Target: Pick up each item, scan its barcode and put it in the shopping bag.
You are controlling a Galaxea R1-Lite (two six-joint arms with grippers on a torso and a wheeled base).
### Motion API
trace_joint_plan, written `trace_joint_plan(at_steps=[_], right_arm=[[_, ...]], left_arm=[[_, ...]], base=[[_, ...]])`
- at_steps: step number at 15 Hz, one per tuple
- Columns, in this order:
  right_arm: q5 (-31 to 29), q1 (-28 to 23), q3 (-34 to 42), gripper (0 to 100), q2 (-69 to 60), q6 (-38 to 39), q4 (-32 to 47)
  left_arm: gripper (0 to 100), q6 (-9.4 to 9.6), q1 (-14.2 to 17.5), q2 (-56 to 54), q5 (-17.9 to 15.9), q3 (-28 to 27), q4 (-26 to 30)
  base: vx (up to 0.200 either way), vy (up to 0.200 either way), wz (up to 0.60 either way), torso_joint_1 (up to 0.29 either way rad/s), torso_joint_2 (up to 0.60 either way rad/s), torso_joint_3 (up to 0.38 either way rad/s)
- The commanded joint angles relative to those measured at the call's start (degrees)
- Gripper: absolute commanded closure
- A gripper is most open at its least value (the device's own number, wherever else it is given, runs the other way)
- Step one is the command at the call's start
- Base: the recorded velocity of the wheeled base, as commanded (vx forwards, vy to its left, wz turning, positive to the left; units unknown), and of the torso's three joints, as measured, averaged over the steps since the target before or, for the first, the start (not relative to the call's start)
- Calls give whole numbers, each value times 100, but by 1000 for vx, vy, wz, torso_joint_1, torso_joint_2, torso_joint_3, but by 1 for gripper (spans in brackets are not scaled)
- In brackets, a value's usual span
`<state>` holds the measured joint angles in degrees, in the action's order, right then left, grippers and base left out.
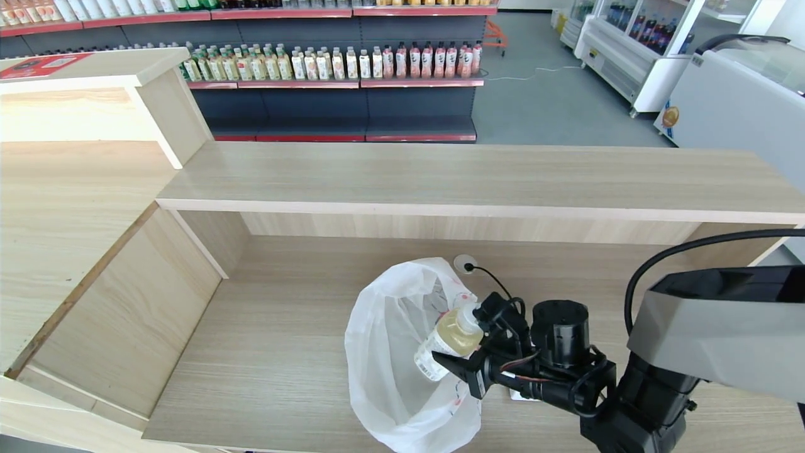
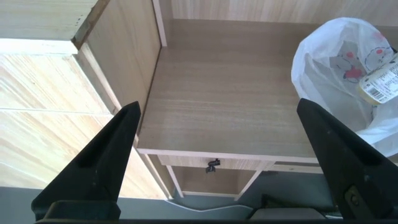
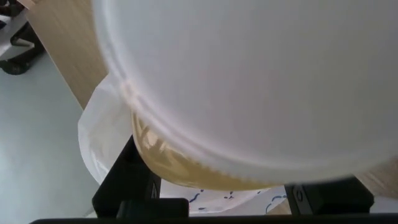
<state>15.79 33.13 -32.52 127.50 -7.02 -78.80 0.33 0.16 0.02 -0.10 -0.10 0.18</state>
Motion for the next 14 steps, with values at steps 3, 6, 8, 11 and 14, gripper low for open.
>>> trace_joint_plan(at_steps=[3, 6, 8, 11, 14], right_arm=[[3, 0, 185, 100, 987, -396, -1120], [3, 0, 255, 100, 1189, -695, -1120], [3, -9, 220, 0, 1242, -766, -1120], [21, 0, 194, 0, 1110, -651, -1120], [12, 0, 203, 0, 644, 140, -1120]], left_arm=[[0, 2, 2, -2, 1, 1, -1], [0, 2, 2, -2, 1, 1, -1], [0, 11, 2, -2, 1, 1, -1], [0, 11, 2, -2, 1, 1, -1], [0, 11, 2, -2, 1, 1, -1]], base=[[0, 0, 0, 0, 0, 0], [0, 0, 0, 0, 0, 0], [0, 0, 0, 0, 0, 0], [0, 0, 0, 0, 0, 0], [0, 0, 0, 0, 0, 0]])
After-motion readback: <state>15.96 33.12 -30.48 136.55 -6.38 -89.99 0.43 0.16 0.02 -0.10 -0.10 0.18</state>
